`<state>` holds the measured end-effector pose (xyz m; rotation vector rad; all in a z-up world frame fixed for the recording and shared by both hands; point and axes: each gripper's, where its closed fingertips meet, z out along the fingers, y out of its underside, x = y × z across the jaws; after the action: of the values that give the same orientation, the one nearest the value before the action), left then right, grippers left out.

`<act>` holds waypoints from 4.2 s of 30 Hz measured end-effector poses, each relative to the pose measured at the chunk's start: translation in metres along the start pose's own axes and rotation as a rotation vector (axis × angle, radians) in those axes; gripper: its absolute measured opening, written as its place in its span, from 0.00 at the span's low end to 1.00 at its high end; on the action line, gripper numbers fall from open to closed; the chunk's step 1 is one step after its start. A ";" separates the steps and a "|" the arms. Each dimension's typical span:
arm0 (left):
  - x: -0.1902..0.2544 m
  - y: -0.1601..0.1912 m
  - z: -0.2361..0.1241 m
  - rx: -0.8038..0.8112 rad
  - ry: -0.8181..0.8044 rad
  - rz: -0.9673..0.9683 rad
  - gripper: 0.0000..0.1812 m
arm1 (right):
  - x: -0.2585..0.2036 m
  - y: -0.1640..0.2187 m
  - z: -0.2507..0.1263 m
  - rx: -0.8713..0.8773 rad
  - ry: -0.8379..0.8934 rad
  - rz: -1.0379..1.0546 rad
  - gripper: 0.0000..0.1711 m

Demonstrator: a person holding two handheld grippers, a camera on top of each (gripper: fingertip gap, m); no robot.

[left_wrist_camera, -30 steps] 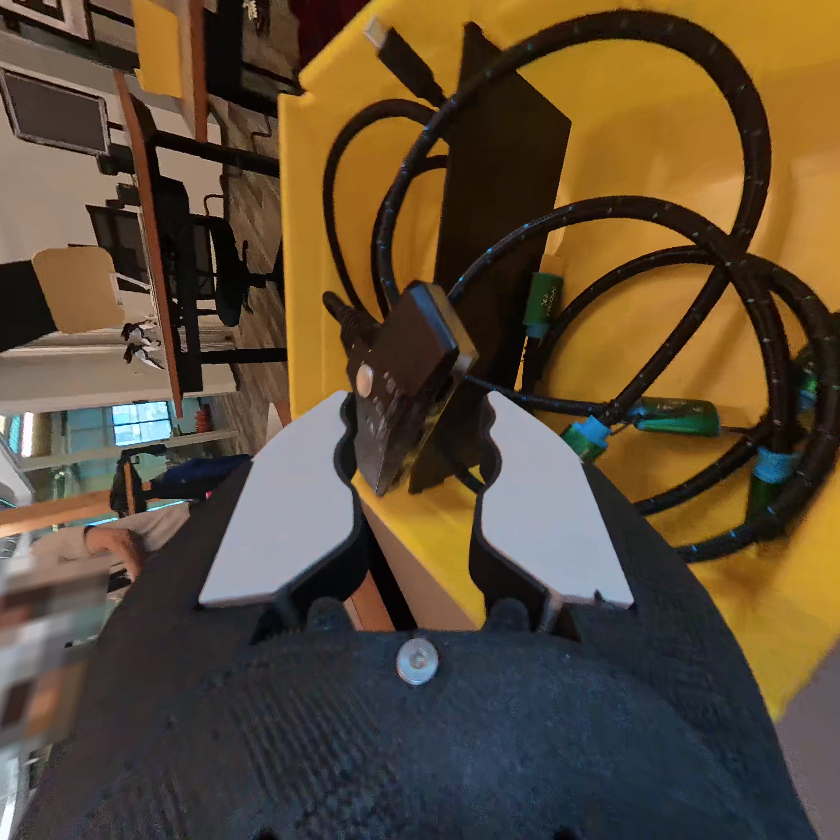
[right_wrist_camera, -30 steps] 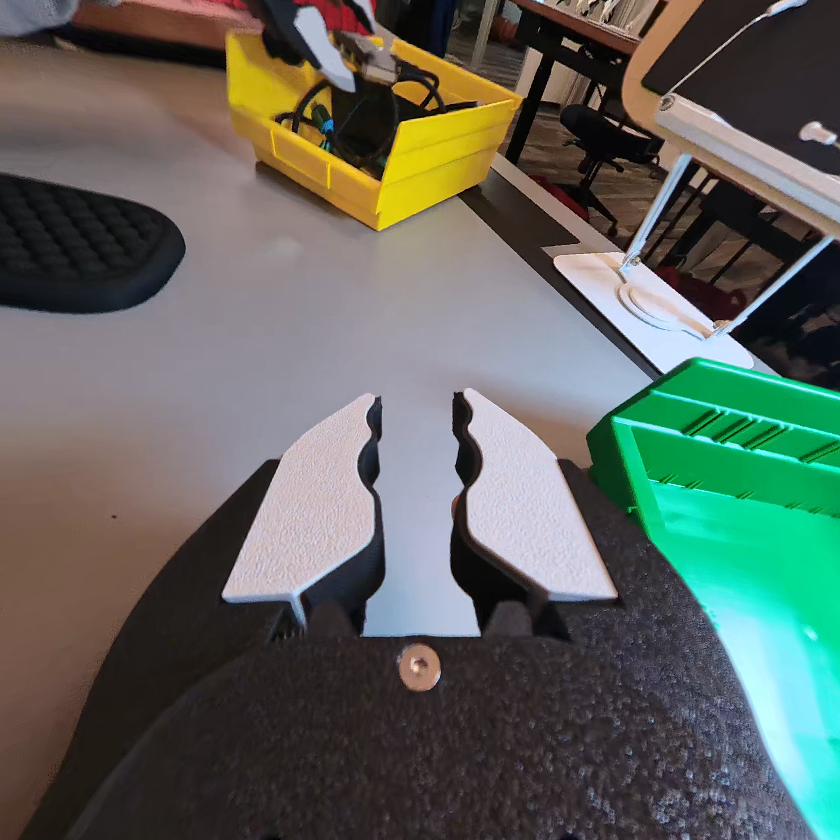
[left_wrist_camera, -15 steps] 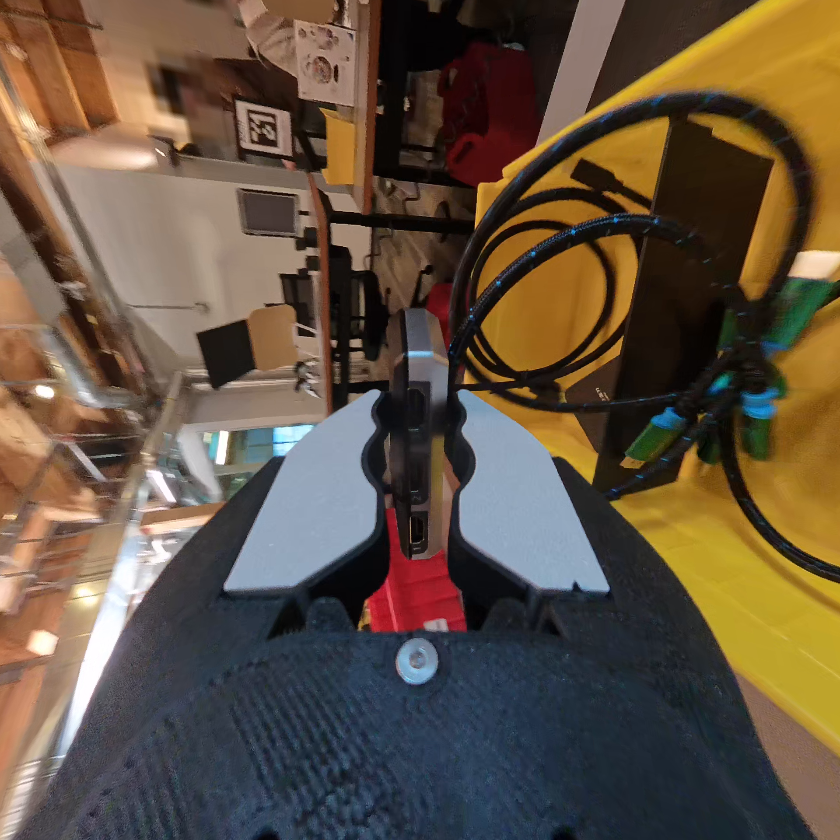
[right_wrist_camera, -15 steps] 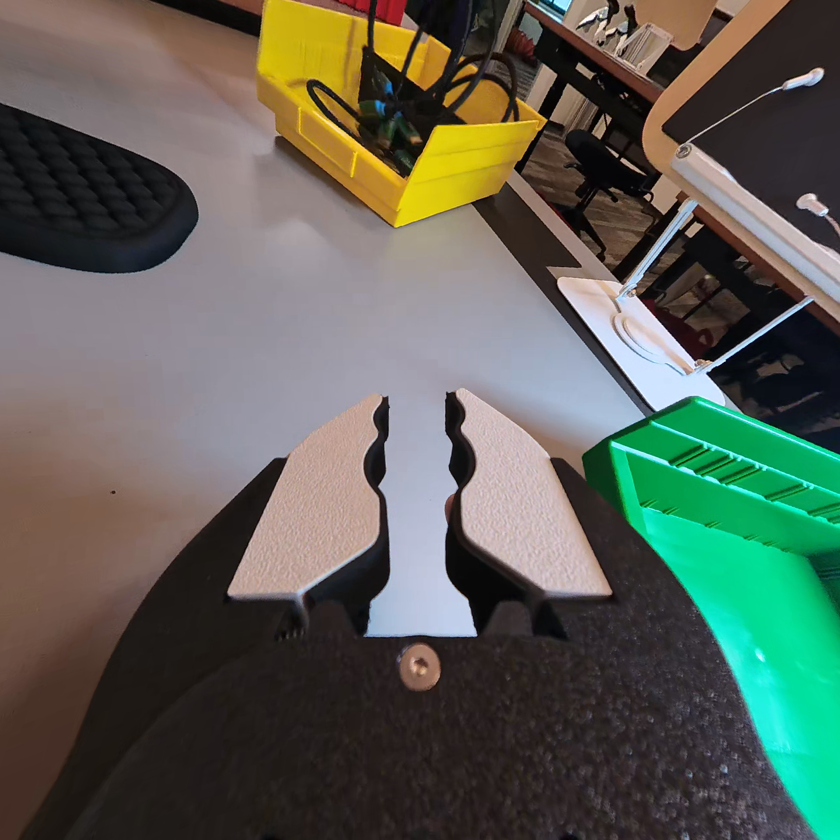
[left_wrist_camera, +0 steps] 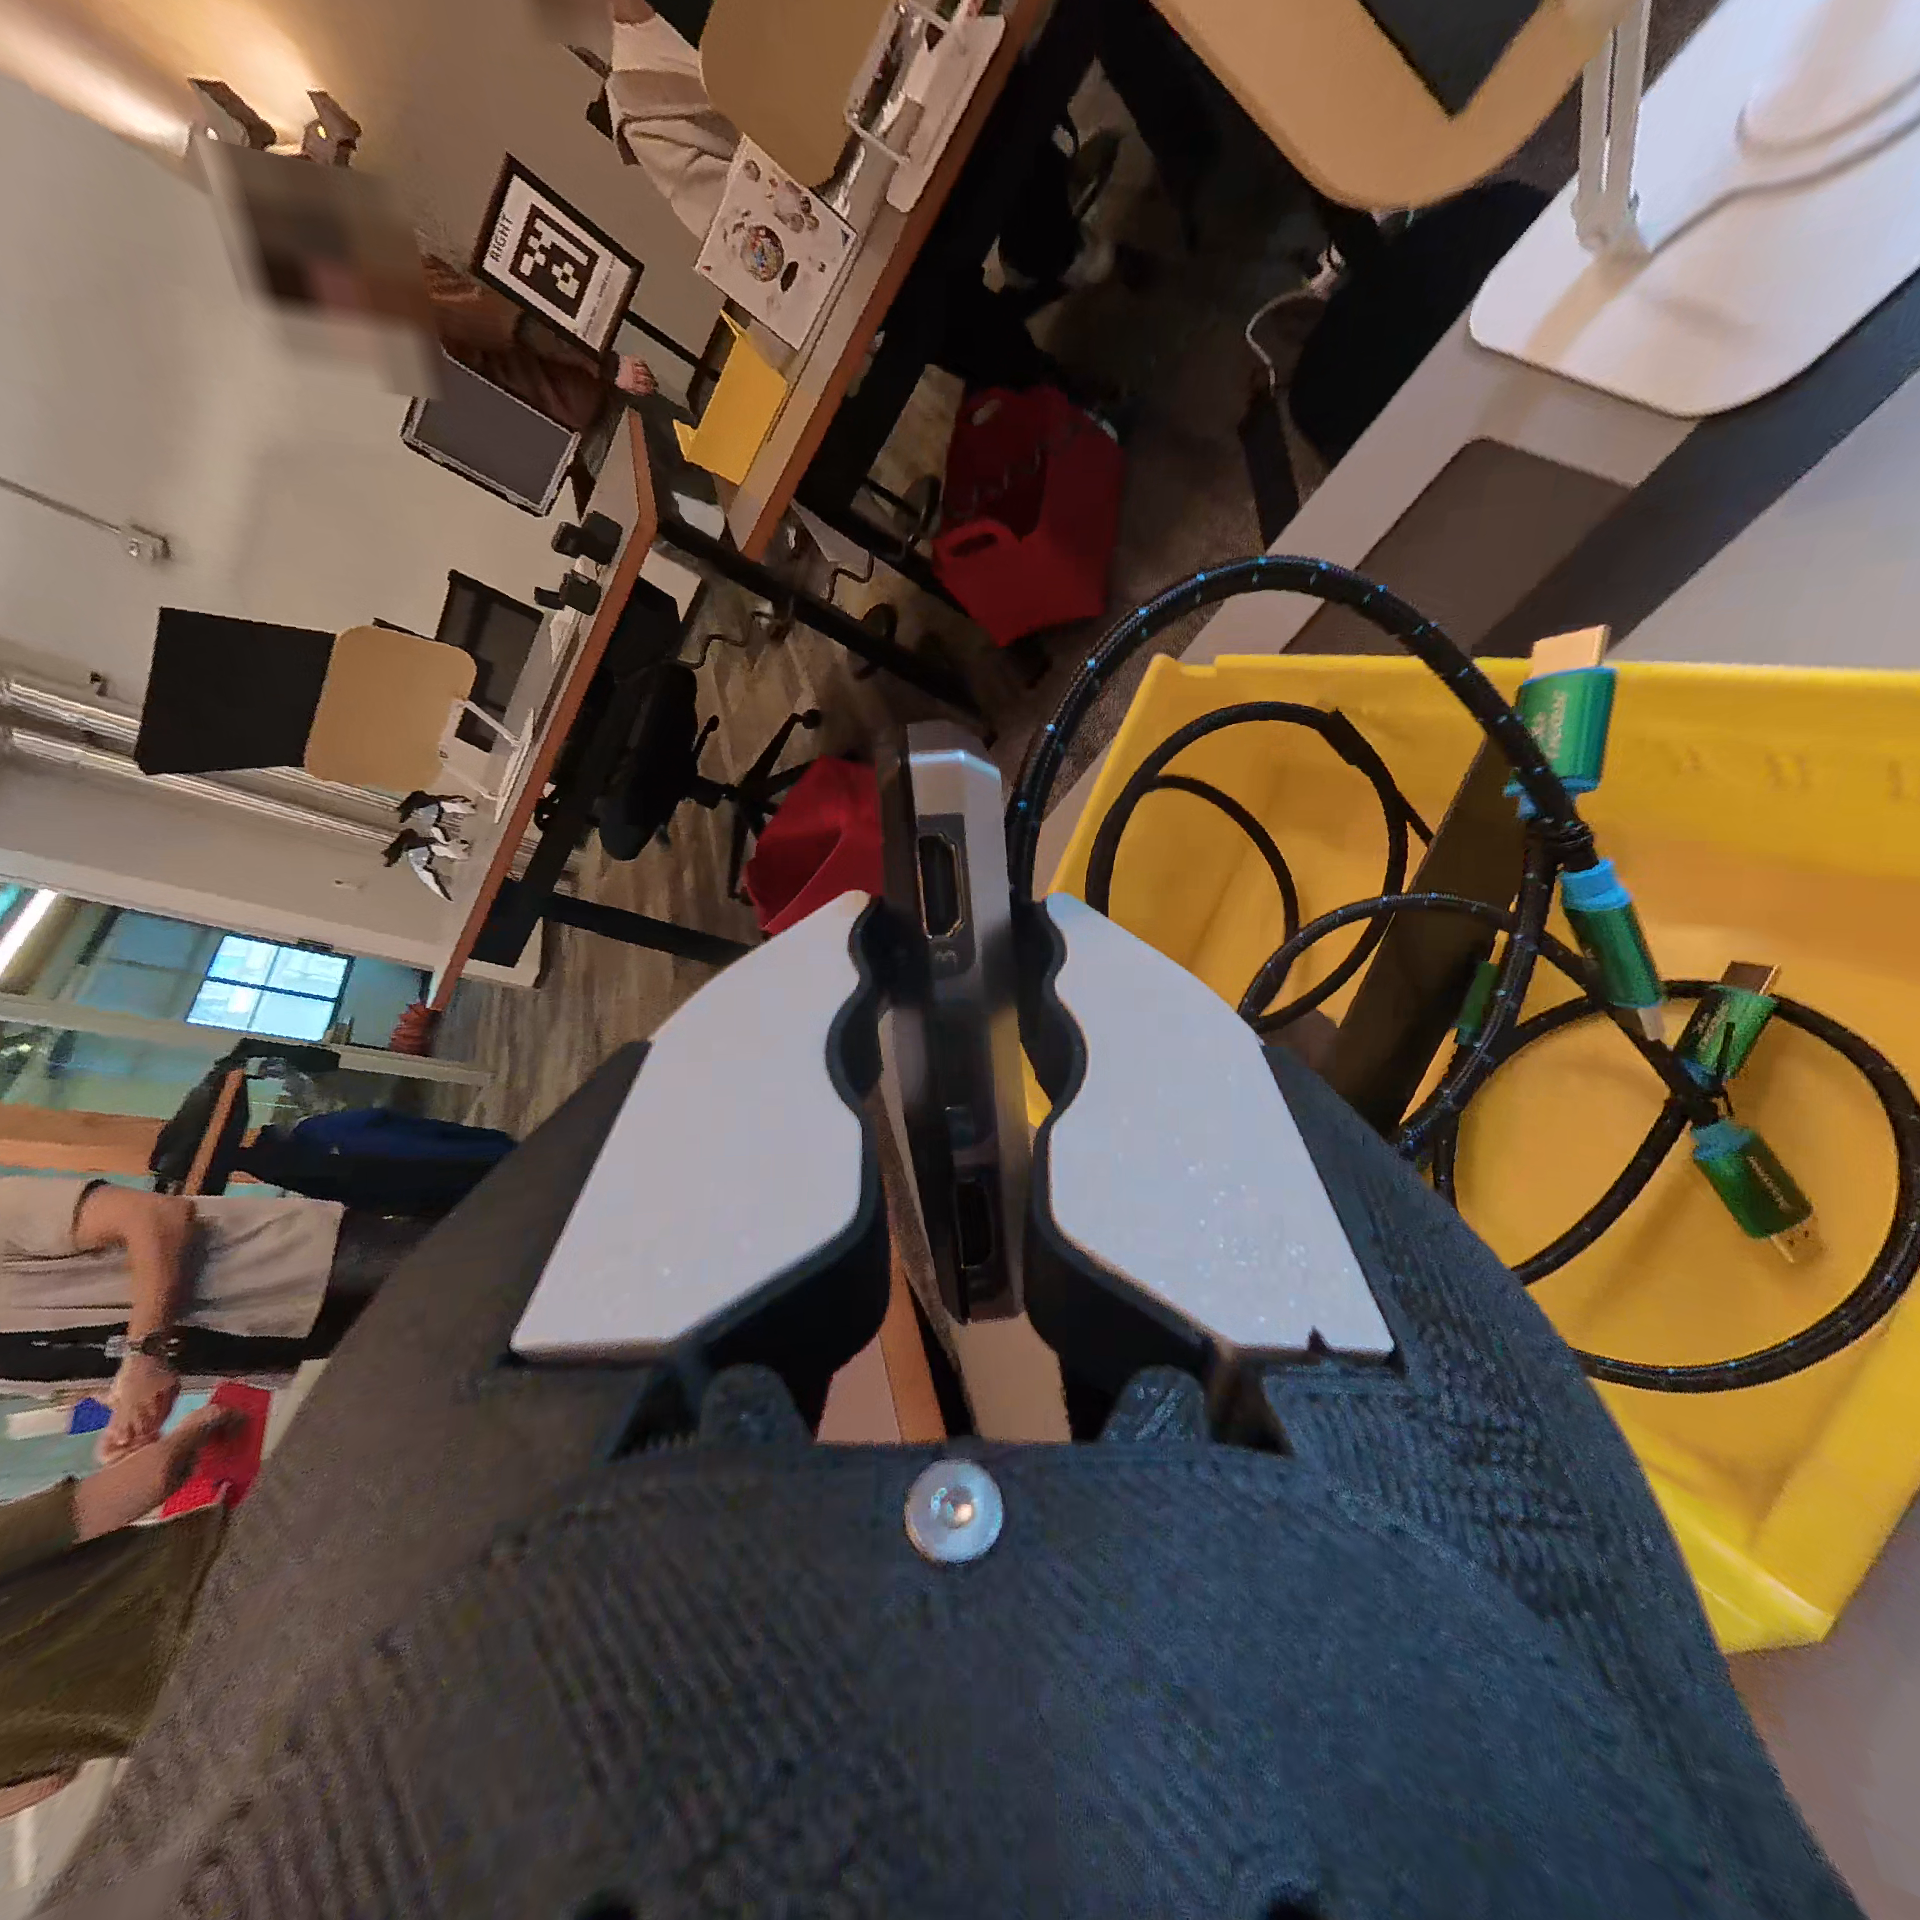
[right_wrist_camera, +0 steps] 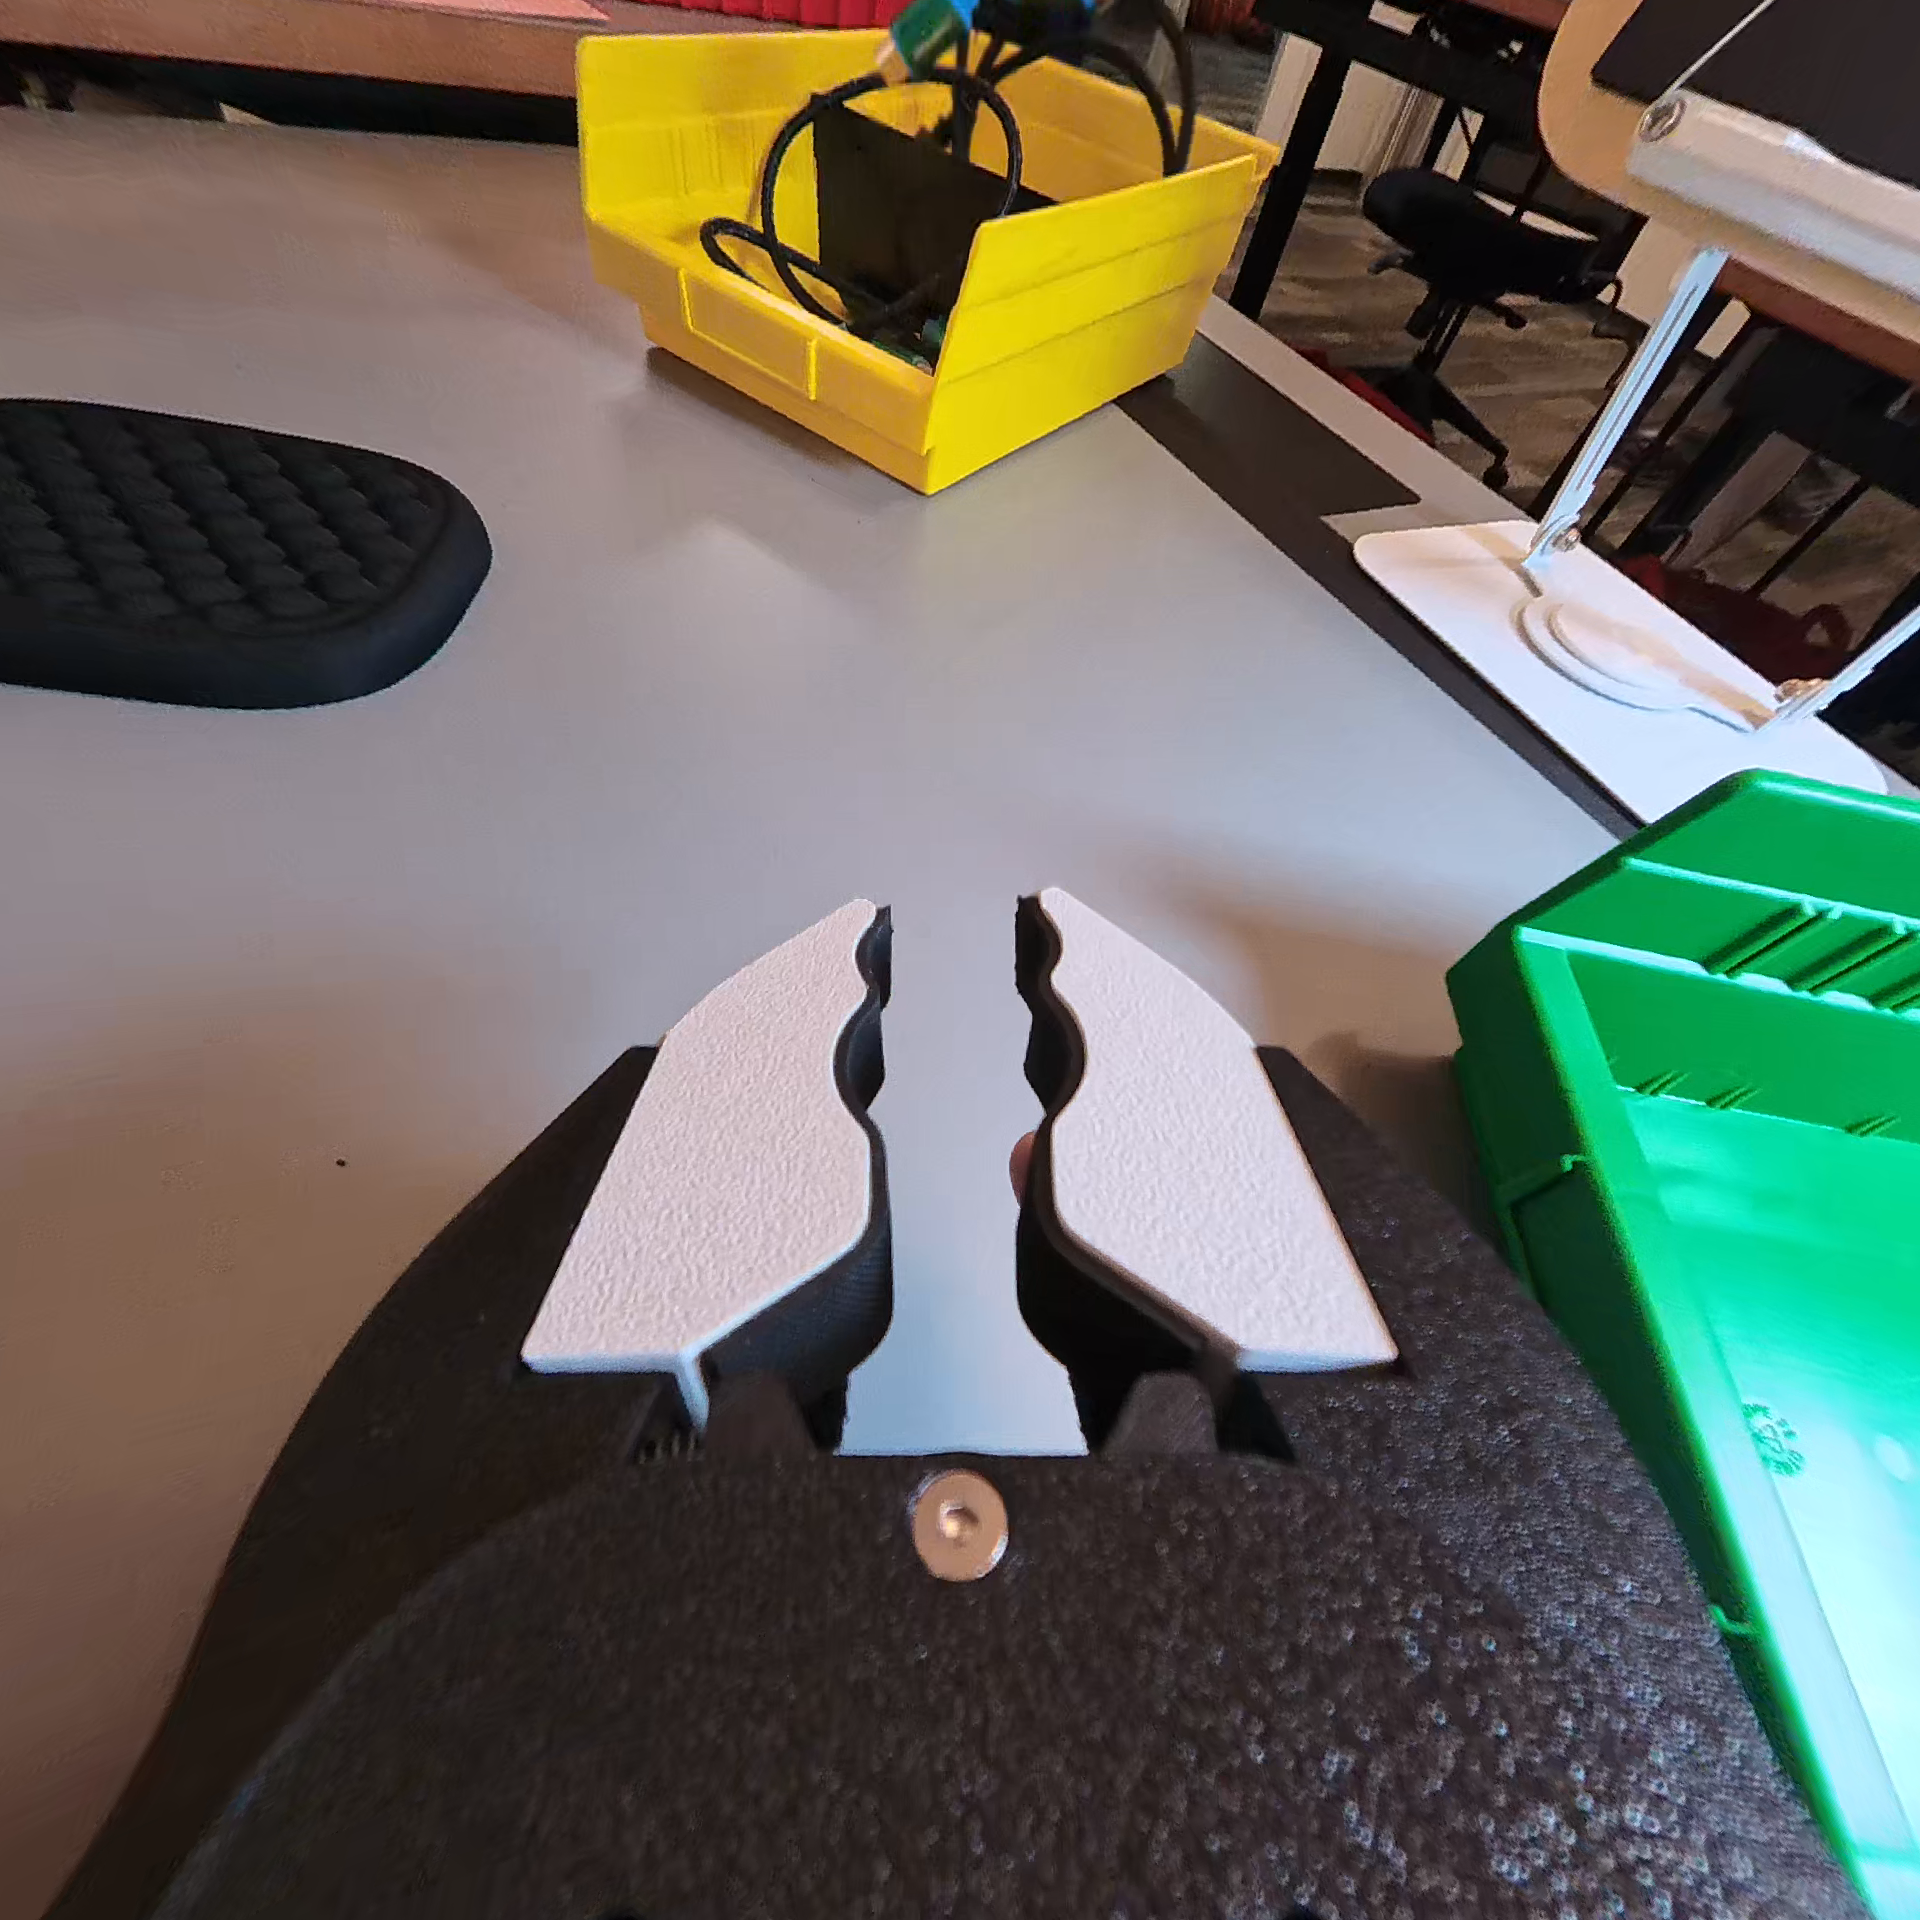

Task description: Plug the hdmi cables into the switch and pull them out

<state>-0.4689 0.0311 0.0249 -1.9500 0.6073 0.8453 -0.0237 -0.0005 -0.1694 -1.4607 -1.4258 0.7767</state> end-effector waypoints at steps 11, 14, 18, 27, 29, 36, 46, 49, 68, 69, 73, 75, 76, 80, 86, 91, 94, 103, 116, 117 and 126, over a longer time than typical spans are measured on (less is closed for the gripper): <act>-0.041 -0.026 -0.037 0.073 -0.061 -0.074 0.15 | -0.002 -0.001 0.000 0.008 -0.006 -0.012 0.13; -0.046 -0.034 -0.048 0.096 -0.059 -0.071 0.14 | -0.003 0.000 0.000 0.003 -0.006 -0.009 0.13; -0.050 -0.047 -0.062 0.138 -0.063 -0.060 0.14 | -0.003 -0.003 -0.001 0.018 -0.003 -0.018 0.13; -0.042 -0.077 -0.072 0.179 -0.083 0.025 0.14 | -0.006 -0.003 0.001 0.023 -0.015 -0.012 0.13; -0.042 -0.071 -0.061 0.158 -0.081 0.019 0.14 | -0.007 -0.003 0.000 0.020 -0.012 -0.022 0.13; -0.014 -0.035 -0.013 0.097 -0.012 -0.001 0.15 | -0.007 0.001 0.002 0.003 -0.019 -0.029 0.13; 0.096 0.021 0.040 0.092 0.160 0.013 0.16 | -0.009 0.011 0.007 -0.037 -0.029 -0.034 0.13; 0.111 0.028 0.042 0.102 0.166 -0.012 0.19 | -0.010 0.014 0.009 -0.047 -0.033 -0.029 0.13; 0.064 0.106 0.033 -0.099 0.179 -0.030 0.23 | -0.012 0.031 0.018 -0.119 -0.058 -0.019 0.13; 0.064 0.112 0.035 -0.112 0.151 -0.011 0.23 | -0.012 0.032 0.019 -0.123 -0.060 -0.018 0.13; 0.064 0.125 0.050 -0.129 0.026 0.021 0.20 | -0.013 0.035 0.021 -0.137 -0.059 -0.014 0.13; 0.059 0.135 0.057 -0.175 -0.039 0.056 0.15 | -0.012 0.037 0.021 -0.141 -0.056 -0.008 0.13; 0.056 0.137 0.059 -0.188 -0.061 0.064 0.13 | -0.011 0.037 0.021 -0.140 -0.054 -0.004 0.13; 0.037 0.129 0.056 -0.199 -0.112 0.067 0.12 | -0.009 0.035 0.020 -0.131 -0.049 0.007 0.13; 0.001 0.067 0.018 -0.114 -0.172 0.224 0.12 | -0.009 0.025 0.019 -0.093 -0.049 -0.008 0.13; -0.031 -0.011 -0.039 0.005 -0.260 0.367 0.12 | -0.008 -0.004 0.009 -0.008 -0.028 -0.057 0.13; -0.050 -0.065 -0.082 0.084 -0.334 0.411 0.12 | -0.002 -0.049 -0.004 0.096 -0.006 -0.080 0.13; 0.061 -0.200 -0.165 0.436 -0.008 0.416 0.12 | 0.002 -0.190 -0.064 0.300 0.175 -0.377 0.18; 0.309 -0.269 -0.207 0.796 0.550 0.559 0.12 | 0.009 -0.150 -0.033 0.075 0.232 -0.868 0.14; 0.308 -0.271 -0.210 0.836 0.551 0.522 0.12 | 0.007 -0.151 -0.037 0.101 0.189 -0.829 0.14; 0.301 -0.249 -0.189 0.980 0.677 0.152 0.16 | -0.014 -0.163 -0.059 0.375 -0.122 -0.527 0.13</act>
<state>-0.0411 -0.0395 -0.0006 -1.2237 1.2804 -0.1150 -0.0363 -0.0405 -0.0004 -0.7166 -1.5613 0.7485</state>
